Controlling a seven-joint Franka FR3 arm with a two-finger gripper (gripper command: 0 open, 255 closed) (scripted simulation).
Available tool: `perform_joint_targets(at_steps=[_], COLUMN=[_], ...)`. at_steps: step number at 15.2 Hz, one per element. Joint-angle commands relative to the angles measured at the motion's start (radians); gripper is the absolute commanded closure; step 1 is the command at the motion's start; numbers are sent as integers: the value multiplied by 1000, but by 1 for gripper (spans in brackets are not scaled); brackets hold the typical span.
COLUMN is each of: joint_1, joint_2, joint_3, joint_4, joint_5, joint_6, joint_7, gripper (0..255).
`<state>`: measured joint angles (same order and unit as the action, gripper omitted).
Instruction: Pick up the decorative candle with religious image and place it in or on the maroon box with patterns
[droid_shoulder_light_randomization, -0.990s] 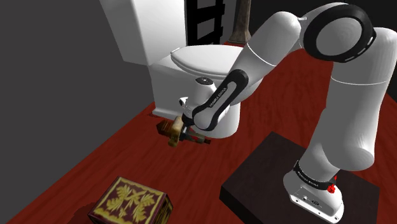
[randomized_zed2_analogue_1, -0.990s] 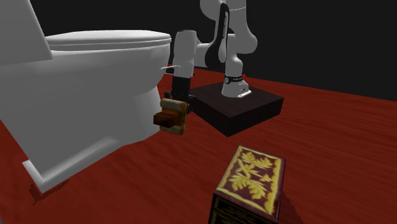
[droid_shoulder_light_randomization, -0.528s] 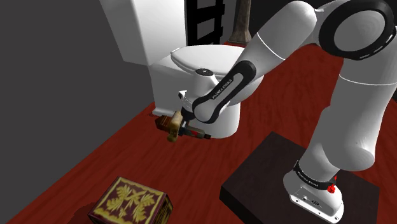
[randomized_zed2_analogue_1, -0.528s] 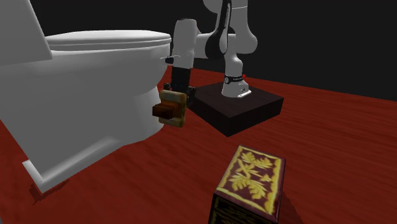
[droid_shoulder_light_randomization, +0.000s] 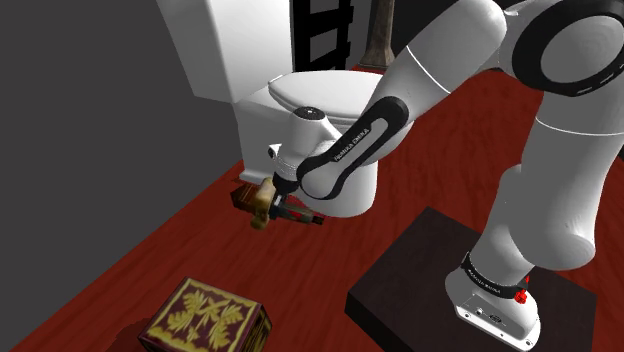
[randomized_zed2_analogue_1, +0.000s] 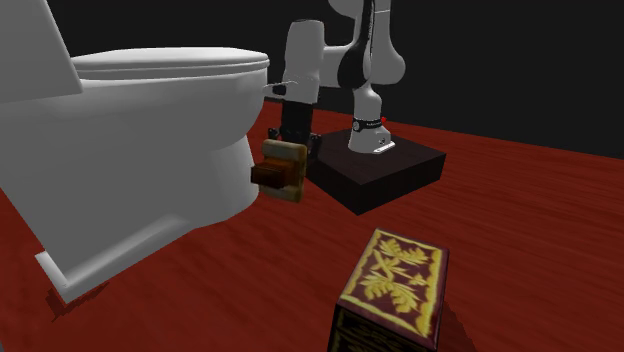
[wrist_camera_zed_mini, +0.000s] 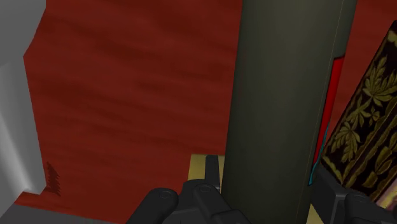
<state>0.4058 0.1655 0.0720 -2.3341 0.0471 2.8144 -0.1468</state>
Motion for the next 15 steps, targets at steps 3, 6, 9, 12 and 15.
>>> perform_joint_targets(at_steps=[3, 6, 9, 12, 15], joint_1=[93, 160, 227, 289, 347], joint_2=[36, 71, 111, 157, 209], joint_3=[-4, -9, -16, -21, -24], joint_4=[49, 102, 164, 237, 320], joint_5=[-92, -148, -192, -229, -257], joint_6=[-10, -29, -55, -87, -124], joint_7=[173, 282, 379, 465, 540], gripper=[255, 255, 255, 255, 255])
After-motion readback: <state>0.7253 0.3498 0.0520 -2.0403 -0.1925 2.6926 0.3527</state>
